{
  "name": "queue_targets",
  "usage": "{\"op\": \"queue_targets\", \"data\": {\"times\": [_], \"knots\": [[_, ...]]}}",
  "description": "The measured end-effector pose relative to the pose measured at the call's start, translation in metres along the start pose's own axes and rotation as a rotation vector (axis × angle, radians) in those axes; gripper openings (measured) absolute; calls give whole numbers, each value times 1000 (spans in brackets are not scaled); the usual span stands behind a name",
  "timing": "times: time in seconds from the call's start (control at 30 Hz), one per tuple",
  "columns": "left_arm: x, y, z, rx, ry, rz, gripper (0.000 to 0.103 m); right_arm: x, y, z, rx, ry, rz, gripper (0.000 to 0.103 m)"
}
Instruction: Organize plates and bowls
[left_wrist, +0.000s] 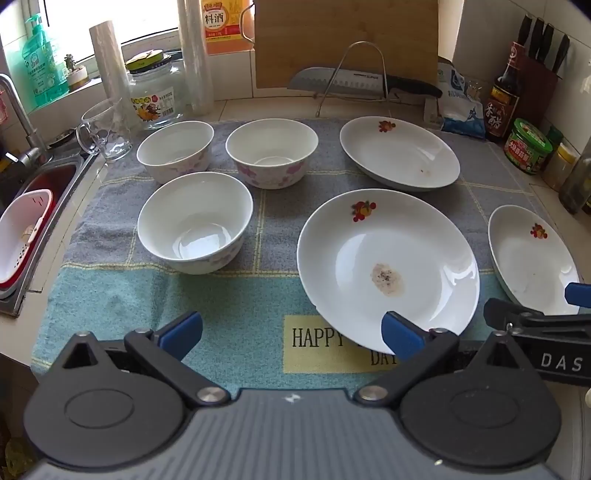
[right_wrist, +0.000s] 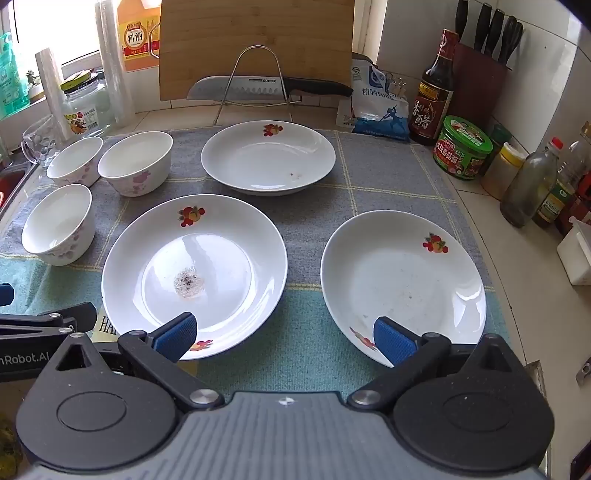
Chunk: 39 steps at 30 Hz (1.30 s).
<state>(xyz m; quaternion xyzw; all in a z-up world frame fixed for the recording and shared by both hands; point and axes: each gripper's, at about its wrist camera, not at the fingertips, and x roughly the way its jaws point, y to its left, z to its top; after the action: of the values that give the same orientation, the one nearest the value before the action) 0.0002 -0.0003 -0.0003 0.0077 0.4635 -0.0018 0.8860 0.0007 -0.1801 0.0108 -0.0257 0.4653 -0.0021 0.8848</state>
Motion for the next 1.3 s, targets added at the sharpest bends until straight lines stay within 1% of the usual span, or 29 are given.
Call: {"op": "queue_targets", "data": {"times": [0.47, 0.77, 1.3], "knots": [[0, -1, 0, -4, 0, -8, 102, -1, -2, 1, -2, -11, 0, 103], [-2, -3, 9, -6, 0, -3, 102, -1, -1, 3, -11, -11, 3, 103], [-2, -3, 7, -2, -2, -1, 102, -1, 0, 3, -13, -13, 7, 103]]}}
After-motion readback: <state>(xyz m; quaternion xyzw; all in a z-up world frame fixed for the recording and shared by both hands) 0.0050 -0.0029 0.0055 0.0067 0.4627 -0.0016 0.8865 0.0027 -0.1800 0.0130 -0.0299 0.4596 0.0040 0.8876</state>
